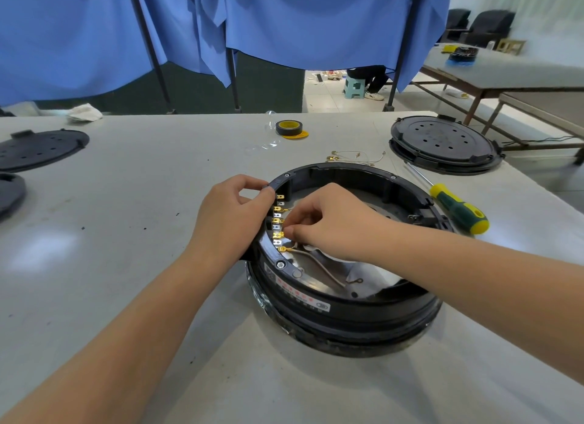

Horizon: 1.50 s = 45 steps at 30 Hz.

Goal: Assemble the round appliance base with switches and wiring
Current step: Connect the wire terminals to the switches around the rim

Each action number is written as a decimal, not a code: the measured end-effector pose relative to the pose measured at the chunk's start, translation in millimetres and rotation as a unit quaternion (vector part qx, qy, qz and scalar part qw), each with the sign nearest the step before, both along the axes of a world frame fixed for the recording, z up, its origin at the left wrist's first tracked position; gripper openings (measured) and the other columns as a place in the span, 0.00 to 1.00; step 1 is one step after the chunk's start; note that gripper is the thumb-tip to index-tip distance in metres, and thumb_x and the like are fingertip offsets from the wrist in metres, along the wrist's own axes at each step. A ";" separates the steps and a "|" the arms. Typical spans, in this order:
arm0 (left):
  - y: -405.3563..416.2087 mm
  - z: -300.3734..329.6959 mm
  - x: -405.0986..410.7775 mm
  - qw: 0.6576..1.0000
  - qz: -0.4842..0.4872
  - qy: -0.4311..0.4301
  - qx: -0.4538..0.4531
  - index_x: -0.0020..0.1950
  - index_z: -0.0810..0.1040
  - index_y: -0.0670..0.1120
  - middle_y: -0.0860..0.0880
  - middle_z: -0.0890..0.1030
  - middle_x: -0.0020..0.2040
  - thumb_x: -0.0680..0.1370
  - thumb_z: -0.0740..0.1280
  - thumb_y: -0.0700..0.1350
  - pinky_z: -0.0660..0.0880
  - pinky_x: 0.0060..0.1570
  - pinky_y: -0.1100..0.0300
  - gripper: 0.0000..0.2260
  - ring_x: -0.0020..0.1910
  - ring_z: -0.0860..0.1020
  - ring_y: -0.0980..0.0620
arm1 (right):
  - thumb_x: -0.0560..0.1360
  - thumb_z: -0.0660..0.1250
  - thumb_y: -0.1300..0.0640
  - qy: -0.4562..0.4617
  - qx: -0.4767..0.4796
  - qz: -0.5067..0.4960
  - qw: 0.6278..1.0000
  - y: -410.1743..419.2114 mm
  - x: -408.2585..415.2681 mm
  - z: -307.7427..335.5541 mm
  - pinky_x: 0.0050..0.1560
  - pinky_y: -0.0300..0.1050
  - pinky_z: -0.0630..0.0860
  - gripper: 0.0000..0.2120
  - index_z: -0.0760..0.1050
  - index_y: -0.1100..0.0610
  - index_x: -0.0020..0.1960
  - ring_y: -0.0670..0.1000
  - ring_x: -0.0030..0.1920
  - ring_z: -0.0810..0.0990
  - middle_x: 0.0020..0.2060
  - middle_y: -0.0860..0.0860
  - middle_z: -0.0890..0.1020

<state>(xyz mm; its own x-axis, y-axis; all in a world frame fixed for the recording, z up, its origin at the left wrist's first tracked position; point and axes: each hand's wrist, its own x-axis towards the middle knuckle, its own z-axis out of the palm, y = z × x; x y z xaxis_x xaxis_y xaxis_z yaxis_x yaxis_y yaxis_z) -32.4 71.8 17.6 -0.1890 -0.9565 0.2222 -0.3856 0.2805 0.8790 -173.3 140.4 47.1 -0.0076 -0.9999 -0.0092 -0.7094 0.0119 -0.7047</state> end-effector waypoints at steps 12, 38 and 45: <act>-1.1 -1.1 -0.2 1.000 0.000 0.001 -0.003 0.46 0.81 0.53 0.50 0.82 0.30 0.75 0.68 0.50 0.72 0.25 0.63 0.03 0.22 0.76 0.57 | 0.71 0.72 0.56 -0.035 0.026 0.009 0.999 0.6 1.8 2.1 0.37 0.38 0.70 0.03 0.83 0.52 0.44 0.42 0.30 0.74 0.29 0.46 0.77; 1.7 3.3 -2.1 1.000 -0.005 0.007 0.006 0.47 0.81 0.52 0.44 0.83 0.32 0.75 0.68 0.49 0.78 0.35 0.48 0.04 0.29 0.80 0.47 | 0.71 0.73 0.55 -0.018 -0.013 0.013 1.000 -3.1 0.6 -2.9 0.38 0.35 0.75 0.02 0.84 0.52 0.42 0.38 0.30 0.77 0.28 0.43 0.80; 2.5 4.1 -2.6 1.000 -0.004 0.003 0.004 0.47 0.80 0.51 0.44 0.83 0.33 0.75 0.67 0.49 0.78 0.35 0.45 0.04 0.29 0.80 0.45 | 0.72 0.72 0.56 -0.017 -0.013 0.020 1.000 -3.9 0.0 -3.2 0.29 0.25 0.67 0.02 0.84 0.52 0.42 0.35 0.27 0.75 0.24 0.41 0.78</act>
